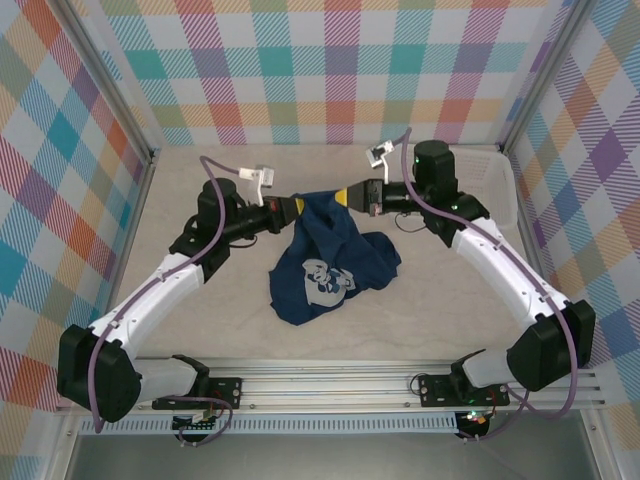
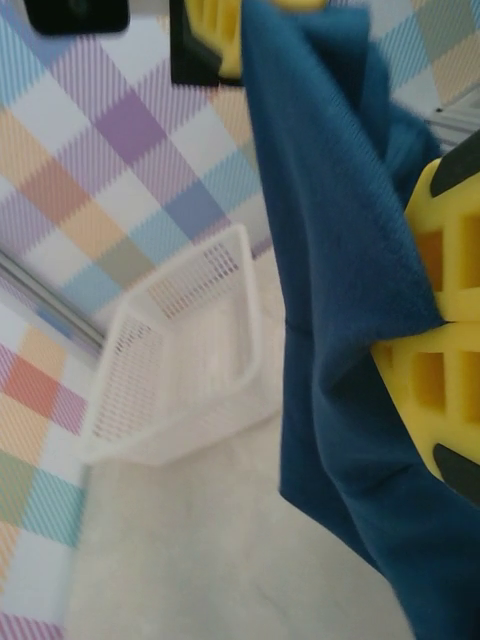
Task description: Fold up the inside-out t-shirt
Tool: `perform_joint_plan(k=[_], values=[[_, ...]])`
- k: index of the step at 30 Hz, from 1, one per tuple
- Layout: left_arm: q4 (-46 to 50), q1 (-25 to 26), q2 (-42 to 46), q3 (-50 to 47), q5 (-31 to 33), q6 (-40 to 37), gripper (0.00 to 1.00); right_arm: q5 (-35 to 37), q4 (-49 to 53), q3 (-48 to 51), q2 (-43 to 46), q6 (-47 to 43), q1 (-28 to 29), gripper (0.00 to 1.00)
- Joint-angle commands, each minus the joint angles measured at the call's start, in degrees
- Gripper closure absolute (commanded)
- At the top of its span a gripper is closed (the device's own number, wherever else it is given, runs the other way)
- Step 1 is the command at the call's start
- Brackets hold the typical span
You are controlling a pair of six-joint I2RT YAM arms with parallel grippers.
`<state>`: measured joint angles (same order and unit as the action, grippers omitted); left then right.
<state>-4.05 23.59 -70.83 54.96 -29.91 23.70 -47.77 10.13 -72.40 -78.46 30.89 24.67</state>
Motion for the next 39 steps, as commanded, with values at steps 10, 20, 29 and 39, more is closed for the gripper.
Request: perform_joint_plan(k=[10,20,29,39], values=[[9.76,4.56,6.47,-2.07,9.27,-6.95,0.57,-7.10,-9.32,4.99,3.70,8.93,-0.49,1.00],[7.06,12.02,10.99,-2.60,2.08,-14.02,0.70,-6.84,-9.33,4.63,2.25,9.26,-0.50,1.00],[9.28,13.88,7.85,1.71,4.49,-15.00,0.74,-5.72,-6.83,3.83,2.17,7.58,-0.50,1.00],[9.25,16.47,17.48,-3.99,3.75,-12.64,0.68,-4.53,-6.29,2.00,0.86,7.85,-0.50,1.00]])
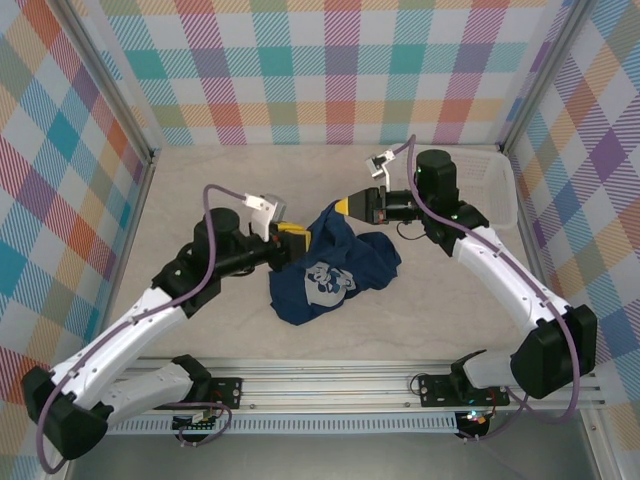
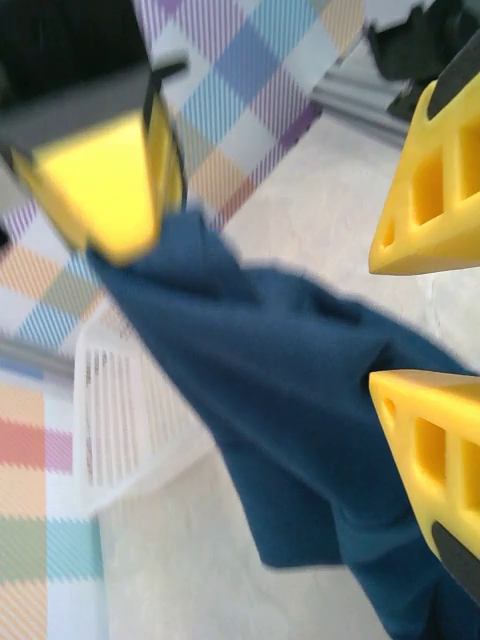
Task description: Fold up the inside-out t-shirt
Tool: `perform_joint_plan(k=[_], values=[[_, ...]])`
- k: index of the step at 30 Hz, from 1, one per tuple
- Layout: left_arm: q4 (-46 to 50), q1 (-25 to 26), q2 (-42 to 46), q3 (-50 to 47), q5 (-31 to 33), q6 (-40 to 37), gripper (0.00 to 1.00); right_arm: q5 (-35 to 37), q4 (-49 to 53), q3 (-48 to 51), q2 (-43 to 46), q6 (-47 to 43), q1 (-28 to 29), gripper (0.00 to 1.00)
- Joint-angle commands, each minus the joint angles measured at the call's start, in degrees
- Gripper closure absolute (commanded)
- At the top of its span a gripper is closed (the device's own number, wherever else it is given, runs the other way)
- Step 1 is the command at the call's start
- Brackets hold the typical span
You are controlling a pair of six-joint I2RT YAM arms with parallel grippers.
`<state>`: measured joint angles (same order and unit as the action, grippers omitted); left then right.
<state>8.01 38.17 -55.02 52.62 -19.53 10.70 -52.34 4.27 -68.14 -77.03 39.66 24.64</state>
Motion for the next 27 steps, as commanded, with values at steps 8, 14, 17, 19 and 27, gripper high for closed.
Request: perform_joint_plan(k=[8,14,17,19,27], values=[[-2.22,4.48,-9.97,4.59,-6.58,1.01,0.70,0.28,-1.24,-1.87,-0.31,0.08,-0.47,1.00],[-2.08,3.89,-13.19,6.27,4.56,-0.04,0.65,0.27,-0.16,-1.91,0.48,-0.61,-0.43,1.00],[-1.30,3.51,-15.31,8.47,3.82,-1.97,0.61,-0.01,0.34,-2.04,0.76,-0.81,-0.47,1.00],[-0.80,3.08,-15.89,9.60,3.34,-3.29,0.57,0.23,0.89,-2.09,1.16,-1.16,-0.45,1.00],[-1.22,1.31,-18.86,13.79,-0.46,-5.31,0.48,0.02,1.80,-2.17,2.23,-1.34,-0.43,1.00]])
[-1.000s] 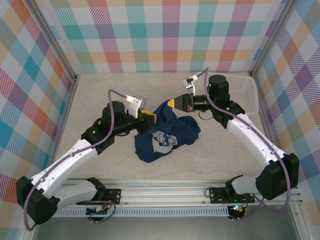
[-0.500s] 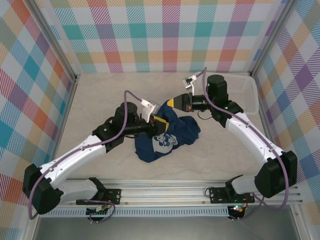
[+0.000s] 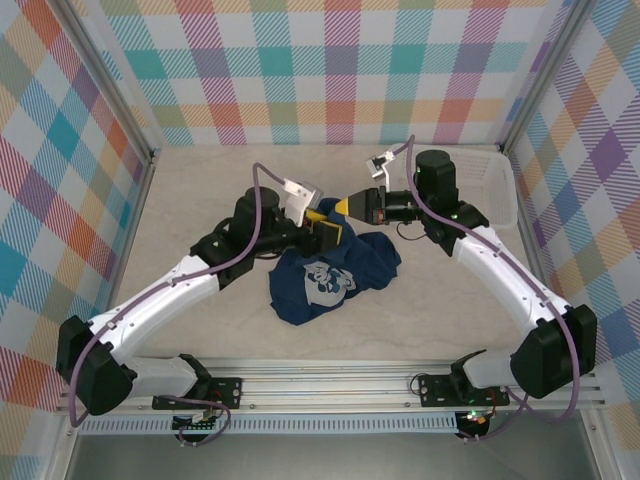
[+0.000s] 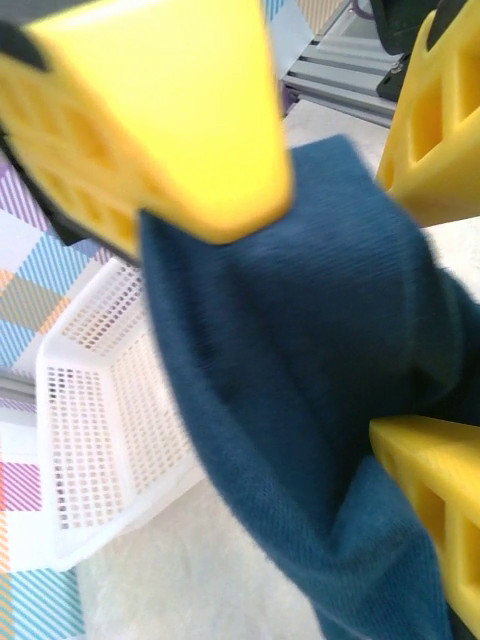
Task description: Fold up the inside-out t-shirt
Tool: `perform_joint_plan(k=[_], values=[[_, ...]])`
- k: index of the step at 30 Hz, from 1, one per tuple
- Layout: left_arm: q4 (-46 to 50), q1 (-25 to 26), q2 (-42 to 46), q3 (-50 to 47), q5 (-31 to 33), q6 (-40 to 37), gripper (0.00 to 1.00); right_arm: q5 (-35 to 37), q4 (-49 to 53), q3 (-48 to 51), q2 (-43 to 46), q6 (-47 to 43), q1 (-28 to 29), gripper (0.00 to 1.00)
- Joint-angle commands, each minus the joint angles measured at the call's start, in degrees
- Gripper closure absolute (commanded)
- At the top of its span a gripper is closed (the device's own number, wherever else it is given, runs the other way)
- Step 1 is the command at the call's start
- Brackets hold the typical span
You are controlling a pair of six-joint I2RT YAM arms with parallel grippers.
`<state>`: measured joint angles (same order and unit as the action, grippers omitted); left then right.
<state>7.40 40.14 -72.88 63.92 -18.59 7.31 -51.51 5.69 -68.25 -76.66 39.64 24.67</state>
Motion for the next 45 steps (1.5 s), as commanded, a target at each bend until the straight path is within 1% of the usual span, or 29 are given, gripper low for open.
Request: perform_joint_plan(k=[1,3,4,7,8,10,12,13,14,16,18,20,21,23,25,26,29,31,33,37,40,42,43,44,45], values=[[-1.00,-0.68,-1.52,2.61,-1.88,-2.09,0.48,-0.65,0.48,-2.06,1.99,-1.32,-0.45,1.00],[-1.41,-0.72,-2.54,2.95,-2.81,-2.04,0.50,-0.69,0.62,-2.14,2.30,-1.50,-0.46,1.00],[-1.59,-0.68,-2.96,3.04,-3.78,-2.22,0.54,-0.62,0.85,-2.24,2.30,-1.58,-0.49,1.00],[-2.38,-0.68,-2.83,2.88,-7.35,-2.34,0.72,0.05,2.63,-2.84,2.22,-2.81,-0.58,1.00],[-2.66,-0.68,-2.18,2.58,-8.90,-2.26,0.78,1.37,4.29,-3.31,2.07,-3.80,-0.58,1.00],[-3.54,-0.69,-0.36,1.31,-10.79,-1.83,0.85,6.38,10.48,-5.25,1.69,-7.13,-0.67,1.00],[-4.61,-0.70,1.89,-0.11,-11.39,-0.39,0.93,13.78,16.36,-6.54,1.26,-10.56,-0.62,1.00],[-4.89,-0.68,2.68,-0.50,-11.40,0.44,0.97,15.85,17.61,-6.63,1.19,-11.45,-0.54,1.00],[-5.11,-0.68,3.47,-0.79,-11.12,1.62,0.99,18.17,18.60,-6.55,1.16,-12.32,-0.50,0.97],[-5.07,-0.60,4.10,-0.83,-7.59,5.50,1.00,20.11,20.18,-6.73,0.91,-13.69,-0.36,0.84],[-3.51,-0.59,4.01,-0.33,0.85,12.21,1.00,20.04,21.33,-6.75,1.28,-16.00,-0.07,0.71],[-0.66,-0.59,3.80,0.48,8.58,18.43,1.00,20.66,21.46,-4.73,4.07,-18.60,0.20,0.63],[0.19,-0.59,3.78,0.68,10.70,21.49,1.00,21.09,19.77,-2.04,6.66,-19.84,0.46,0.58],[-0.69,-0.59,3.62,0.35,11.82,26.12,1.00,20.81,14.25,4.03,11.91,-22.17,2.13,0.53],[-1.57,-0.18,3.03,0.77,11.42,29.62,1.00,22.48,9.07,8.12,14.32,-23.87,5.93,0.49],[-1.47,0.14,2.67,1.21,11.30,30.86,1.00,24.09,7.71,9.01,14.23,-24.91,8.27,0.48],[-1.04,0.96,2.22,2.18,11.57,33.11,1.00,32.90,4.52,10.05,12.61,-28.42,14.84,0.44],[-1.54,1.24,2.41,2.09,11.82,34.73,1.00,36.94,-0.40,12.04,11.93,-28.89,17.65,0.40],[-1.71,1.57,2.49,2.01,11.91,36.23,1.00,40.39,-5.02,13.96,10.94,-28.60,19.41,0.39],[-2.54,2.13,2.67,1.69,11.91,37.66,1.00,47.12,-10.90,15.49,8.74,-28.32,22.67,0.38],[-3.03,2.22,2.85,1.64,11.66,37.95,1.00,50.08,-14.75,15.78,7.03,-26.94,23.23,0.42],[-3.18,2.22,2.95,1.56,11.57,38.02,1.00,51.05,-16.63,15.53,5.90,-25.93,23.36,0.48],[-3.25,2.14,2.98,1.56,11.41,38.03,1.00,51.95,-17.10,15.31,5.26,-25.54,23.34,0.53],[-3.35,2.22,2.92,1.56,11.28,38.00,1.00,53.03,-16.96,14.93,4.80,-25.49,23.32,0.61],[-3.33,2.20,3.05,1.47,11.28,37.97,1.00,54.23,-16.59,14.80,4.68,-25.28,23.32,0.71]])
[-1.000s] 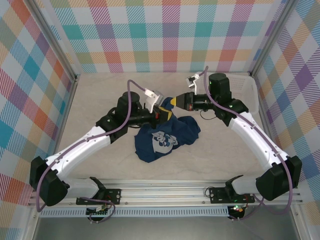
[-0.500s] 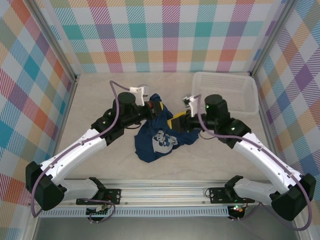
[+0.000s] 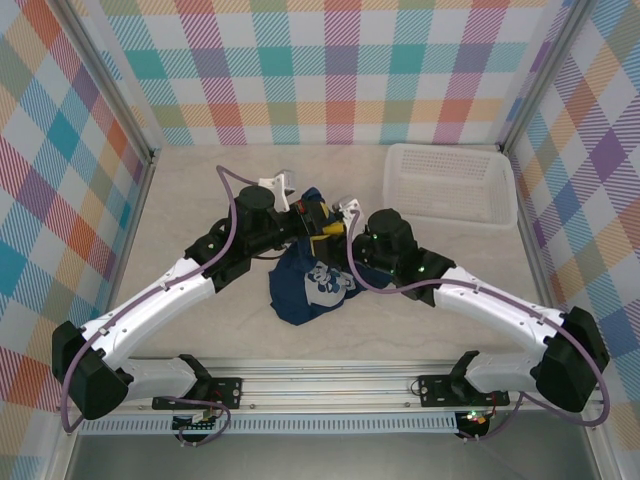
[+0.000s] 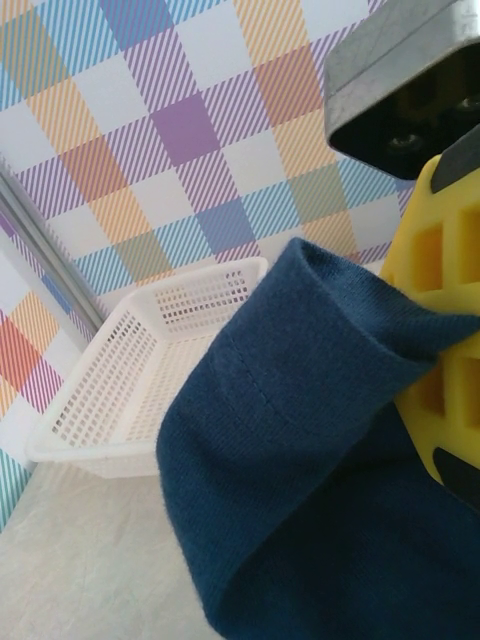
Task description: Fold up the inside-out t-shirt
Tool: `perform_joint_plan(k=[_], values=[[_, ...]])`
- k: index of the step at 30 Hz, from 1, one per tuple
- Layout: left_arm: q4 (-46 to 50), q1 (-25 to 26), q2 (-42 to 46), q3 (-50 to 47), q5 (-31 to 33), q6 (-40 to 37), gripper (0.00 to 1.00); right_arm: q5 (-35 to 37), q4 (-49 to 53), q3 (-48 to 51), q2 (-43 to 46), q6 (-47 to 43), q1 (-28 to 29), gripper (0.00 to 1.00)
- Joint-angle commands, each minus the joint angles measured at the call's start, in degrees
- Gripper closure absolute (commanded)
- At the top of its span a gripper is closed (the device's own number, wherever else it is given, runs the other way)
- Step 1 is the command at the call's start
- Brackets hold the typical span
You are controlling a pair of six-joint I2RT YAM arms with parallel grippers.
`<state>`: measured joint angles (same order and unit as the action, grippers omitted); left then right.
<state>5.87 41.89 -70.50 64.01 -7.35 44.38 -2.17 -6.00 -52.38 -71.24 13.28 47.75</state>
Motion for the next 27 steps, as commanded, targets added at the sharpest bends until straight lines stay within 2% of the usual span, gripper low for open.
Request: perform_joint_plan(k=[1,3,5,6,7,9,11,13,17,21,27], values=[[-1.54,0.43,0.85,1.39,0.51,0.62,1.00,6.13,-4.32,-0.81,-0.30,0.92,0.12,0.81],[-0.55,0.32,1.44,1.32,1.84,-0.41,1.00,6.65,-1.68,-0.49,1.25,-0.50,0.07,0.98],[0.08,-0.31,2.31,0.89,3.26,-1.94,1.00,4.31,1.65,0.20,3.68,-1.70,-0.85,1.00],[0.35,-0.85,2.54,0.70,3.62,-2.76,0.98,0.04,2.56,0.70,5.01,-1.73,-2.28,1.00],[0.61,-1.40,2.79,0.45,3.49,-3.62,0.92,-4.30,2.74,1.13,5.93,-0.62,-3.91,1.00],[2.62,-2.52,3.76,0.24,2.18,-7.47,0.70,-14.99,2.07,1.45,6.64,3.89,-8.11,1.00],[4.65,-2.55,5.15,-0.70,1.11,-11.05,0.60,-21.46,-0.17,1.73,6.13,8.18,-10.46,1.00],[5.99,-2.55,6.35,-2.51,-0.01,-12.68,0.55,-25.10,-3.90,2.83,5.77,11.37,-11.69,1.00],[5.47,-2.52,6.63,-5.43,-3.87,-12.94,0.54,-30.51,-9.05,3.54,4.84,14.68,-13.44,1.00],[6.03,-2.55,5.66,-5.02,-4.10,-15.21,0.58,-33.70,-12.29,5.04,5.02,15.34,-14.89,1.00],[8.45,-2.54,2.39,-2.32,-4.86,-18.37,0.63,-37.64,-10.98,4.89,5.44,14.05,-17.15,1.00]])
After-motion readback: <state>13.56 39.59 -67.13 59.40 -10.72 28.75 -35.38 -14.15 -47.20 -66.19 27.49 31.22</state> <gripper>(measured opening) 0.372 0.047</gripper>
